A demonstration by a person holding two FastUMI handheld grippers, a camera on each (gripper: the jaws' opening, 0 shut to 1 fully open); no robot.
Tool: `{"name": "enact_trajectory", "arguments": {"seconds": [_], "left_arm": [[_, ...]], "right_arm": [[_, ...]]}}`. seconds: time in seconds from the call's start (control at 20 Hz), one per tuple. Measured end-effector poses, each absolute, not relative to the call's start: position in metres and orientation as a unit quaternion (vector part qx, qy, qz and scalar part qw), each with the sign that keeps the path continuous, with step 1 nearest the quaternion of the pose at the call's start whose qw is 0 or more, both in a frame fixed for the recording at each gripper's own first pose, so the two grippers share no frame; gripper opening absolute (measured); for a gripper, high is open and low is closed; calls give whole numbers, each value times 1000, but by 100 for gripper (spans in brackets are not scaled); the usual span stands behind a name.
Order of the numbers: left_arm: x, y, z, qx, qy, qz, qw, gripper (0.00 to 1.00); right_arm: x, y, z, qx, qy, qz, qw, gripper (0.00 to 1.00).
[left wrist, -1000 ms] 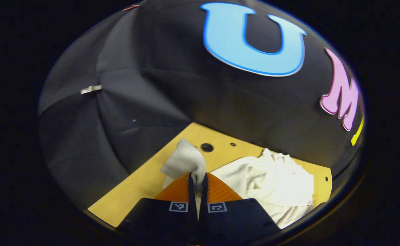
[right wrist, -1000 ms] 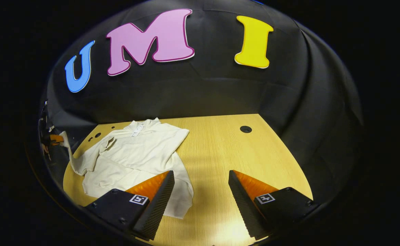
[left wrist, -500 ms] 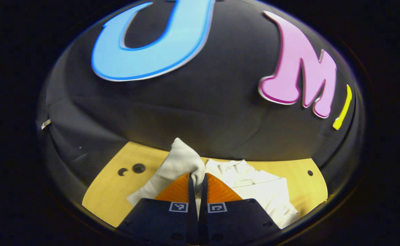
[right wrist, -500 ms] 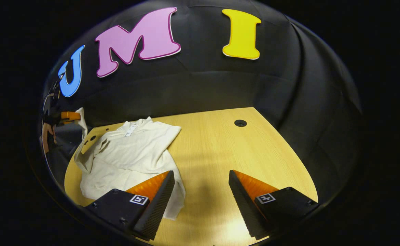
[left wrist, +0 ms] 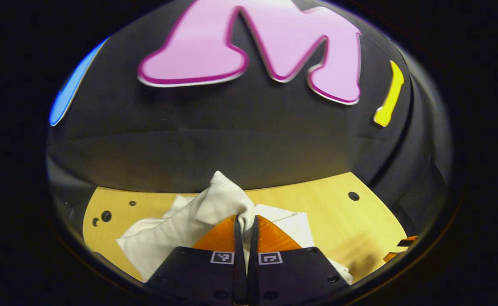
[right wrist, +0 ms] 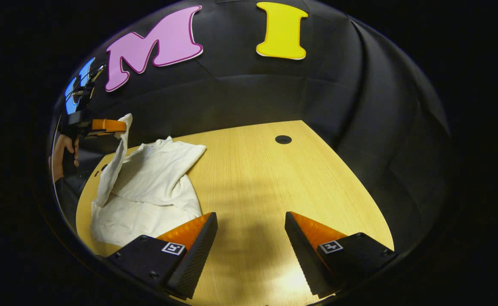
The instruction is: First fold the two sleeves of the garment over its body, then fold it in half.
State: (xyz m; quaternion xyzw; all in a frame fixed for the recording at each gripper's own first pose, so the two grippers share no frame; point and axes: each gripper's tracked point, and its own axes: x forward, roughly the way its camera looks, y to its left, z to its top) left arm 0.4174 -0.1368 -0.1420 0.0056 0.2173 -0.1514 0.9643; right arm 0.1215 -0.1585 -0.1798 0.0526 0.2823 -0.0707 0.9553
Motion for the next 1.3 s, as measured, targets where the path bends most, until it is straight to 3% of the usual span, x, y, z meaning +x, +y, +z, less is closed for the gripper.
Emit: {"name": "enact_trajectory", "arguments": {"seconds": [0.3,0.45,0.65,0.7,0.8,1.05,1.3], "left_arm": [[411,-205,-178,16,249,-197,948,8],[400,-225,-197,21,276,-218,936,16],[386,-217,-189,36,253,-226,940,72],[383,-207,-186,47,248,-217,943,90],[374,-179,-181,70,234,-192,951,98],[328,-102,-185,45,241,-134,960,100],[265,-7,-227,9,287,-52,956,100]], "right_arm": [[119,-163,-191,64,293,-78,951,98],[118,-159,-197,65,299,-73,949,98],[119,-150,-198,62,300,-62,950,98],[120,-147,-199,60,302,-60,950,98],[121,-141,-200,62,305,-53,949,98],[123,-119,-204,62,313,-26,947,99],[124,-83,-208,64,321,14,945,99]]}}
